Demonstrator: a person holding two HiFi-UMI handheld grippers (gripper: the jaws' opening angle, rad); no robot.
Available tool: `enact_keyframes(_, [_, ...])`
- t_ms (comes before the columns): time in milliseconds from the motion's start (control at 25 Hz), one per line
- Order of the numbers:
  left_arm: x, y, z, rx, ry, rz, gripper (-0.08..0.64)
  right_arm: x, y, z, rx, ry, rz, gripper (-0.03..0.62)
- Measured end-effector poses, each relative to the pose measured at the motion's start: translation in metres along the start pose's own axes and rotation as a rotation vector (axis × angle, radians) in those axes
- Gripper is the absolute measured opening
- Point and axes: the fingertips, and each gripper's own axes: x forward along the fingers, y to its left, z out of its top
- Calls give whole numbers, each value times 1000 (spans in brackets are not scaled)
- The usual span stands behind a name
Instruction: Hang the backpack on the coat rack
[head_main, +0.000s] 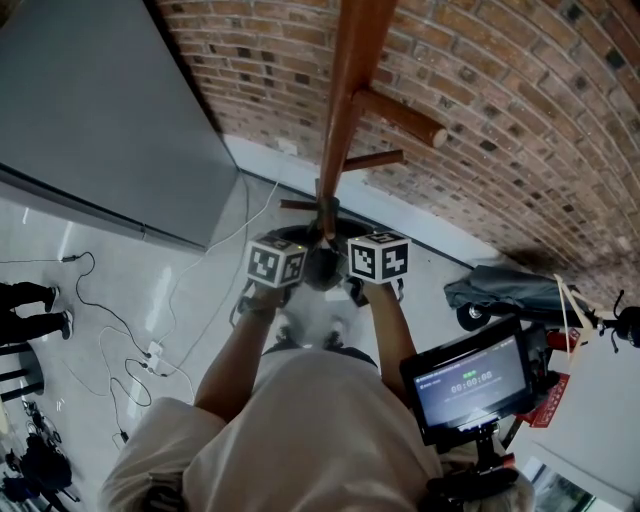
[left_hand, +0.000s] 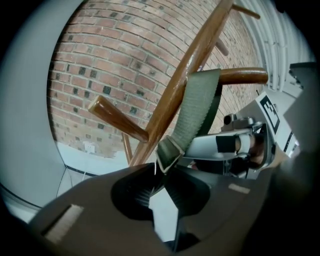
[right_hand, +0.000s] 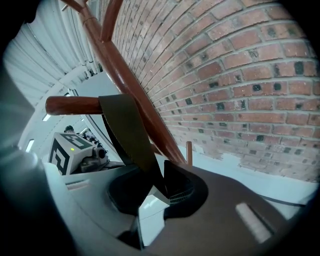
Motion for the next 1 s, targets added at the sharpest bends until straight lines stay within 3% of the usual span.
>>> enact_keyframes(240, [-3,1,5,-87,-66,-7,77,-5,-1,2,-10,-13,-17,58])
enact_keyframes(600, [-22,0,15,-53,-114,10,98,-27,1,10,-9,-59,-31,104])
enact_keyframes(880, [-48,2,18,-5,-141,44,98,-54,6,18,-25,-111,-41,103])
enact_keyframes(1000, [-60,-5,28,-9,-181,23,92,-66,11,27,-43,-142,-41,97])
